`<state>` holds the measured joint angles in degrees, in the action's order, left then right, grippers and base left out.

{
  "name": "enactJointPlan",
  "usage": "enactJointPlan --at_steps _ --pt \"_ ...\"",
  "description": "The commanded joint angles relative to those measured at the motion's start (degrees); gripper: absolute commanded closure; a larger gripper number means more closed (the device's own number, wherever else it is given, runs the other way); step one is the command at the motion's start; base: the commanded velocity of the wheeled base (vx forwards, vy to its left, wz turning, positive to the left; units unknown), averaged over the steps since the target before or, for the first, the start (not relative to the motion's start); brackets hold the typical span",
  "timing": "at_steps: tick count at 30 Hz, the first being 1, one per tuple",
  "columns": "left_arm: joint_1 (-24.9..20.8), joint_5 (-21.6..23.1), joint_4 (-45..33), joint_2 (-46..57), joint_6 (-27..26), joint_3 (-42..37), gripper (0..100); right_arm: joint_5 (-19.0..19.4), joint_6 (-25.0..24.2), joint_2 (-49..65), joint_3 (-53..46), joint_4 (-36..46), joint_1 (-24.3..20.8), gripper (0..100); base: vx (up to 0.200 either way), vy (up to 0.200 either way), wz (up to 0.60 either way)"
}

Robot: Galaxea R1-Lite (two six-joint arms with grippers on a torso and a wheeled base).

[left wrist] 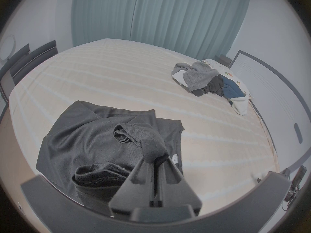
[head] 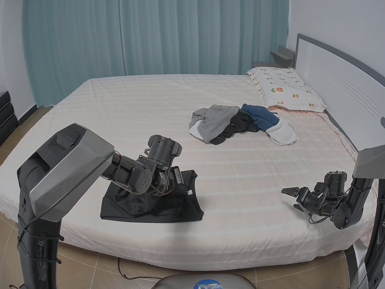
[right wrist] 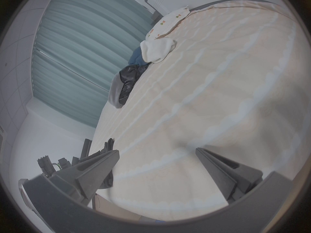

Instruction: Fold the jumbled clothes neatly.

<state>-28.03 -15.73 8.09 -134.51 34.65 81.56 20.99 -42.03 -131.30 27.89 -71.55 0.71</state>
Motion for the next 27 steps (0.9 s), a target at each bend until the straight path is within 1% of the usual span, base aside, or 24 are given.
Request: enactJointPlan --at_steps 1,6,11,15,16,22,23,27 --pt "-1.33 -0.97 -0.18 -3.65 0.42 2.38 100 0.01 0.02 -0.18 -0.12 -0.08 0.0 0 0.0 0.0 0.0" --pt "-2.38 -1.06 -0.18 -4.44 2.0 2.91 100 0.01 0.02 -0.27 -0.12 -0.08 -0.09 0 0.0 0.0 0.0" --pt "-2.3 -1.06 -0.27 -4.62 2.18 3.26 100 0.01 0.02 -0.36 -0.21 -0.08 -0.09 0 0.0 0.0 0.0" --pt "-2.38 -1.06 -0.27 -4.71 3.41 3.26 100 0.01 0.02 -0.36 -0.21 -0.08 -0.09 0 0.0 0.0 0.0" --pt "-2.38 -1.06 -0.27 -4.71 3.41 3.26 0 0.01 0.02 -0.36 -0.21 -0.08 -0.09 0 0.0 0.0 0.0" --pt "-3.0 -1.06 -0.27 -4.18 4.47 2.47 0 0.01 0.02 -0.36 -0.21 -0.08 -0.09 0 0.0 0.0 0.0" --pt "-3.0 -1.06 -0.27 -3.83 5.78 2.56 0 0.01 0.02 -0.36 -0.21 -0.08 -0.09 0 0.0 0.0 0.0" --pt "-2.91 -1.06 -0.27 -1.9 6.4 2.12 0 0.01 0.02 -0.36 -0.21 -0.08 -0.09 0 0.0 0.0 0.0"
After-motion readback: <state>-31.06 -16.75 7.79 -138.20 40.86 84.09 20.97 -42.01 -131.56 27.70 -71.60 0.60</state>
